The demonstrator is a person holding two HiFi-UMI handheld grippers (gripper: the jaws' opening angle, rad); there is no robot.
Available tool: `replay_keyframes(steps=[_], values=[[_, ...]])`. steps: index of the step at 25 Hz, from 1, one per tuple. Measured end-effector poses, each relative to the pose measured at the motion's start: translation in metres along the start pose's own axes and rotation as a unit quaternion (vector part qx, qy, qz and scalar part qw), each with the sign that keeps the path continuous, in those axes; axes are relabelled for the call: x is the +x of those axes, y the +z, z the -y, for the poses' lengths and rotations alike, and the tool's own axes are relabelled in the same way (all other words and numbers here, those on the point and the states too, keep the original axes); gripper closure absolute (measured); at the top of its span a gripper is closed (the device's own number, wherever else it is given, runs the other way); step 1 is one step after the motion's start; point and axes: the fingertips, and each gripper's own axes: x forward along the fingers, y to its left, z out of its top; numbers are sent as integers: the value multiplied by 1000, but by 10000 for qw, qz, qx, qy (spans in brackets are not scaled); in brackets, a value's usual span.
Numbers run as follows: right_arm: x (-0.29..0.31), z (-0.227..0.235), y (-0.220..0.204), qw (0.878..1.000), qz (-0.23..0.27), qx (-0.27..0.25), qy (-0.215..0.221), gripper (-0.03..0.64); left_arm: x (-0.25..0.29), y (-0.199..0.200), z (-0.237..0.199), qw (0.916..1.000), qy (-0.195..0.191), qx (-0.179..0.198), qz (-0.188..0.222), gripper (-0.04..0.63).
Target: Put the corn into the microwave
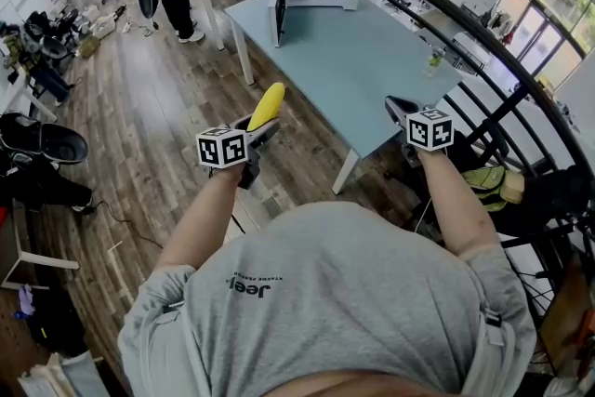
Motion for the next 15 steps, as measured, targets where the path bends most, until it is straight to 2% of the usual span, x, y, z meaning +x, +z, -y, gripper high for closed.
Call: replay_keyframes(steps=[15], values=[[35,-30,15,9996,88,212,-146,600,-15,5,-42,9996,-229,12,-172,347]])
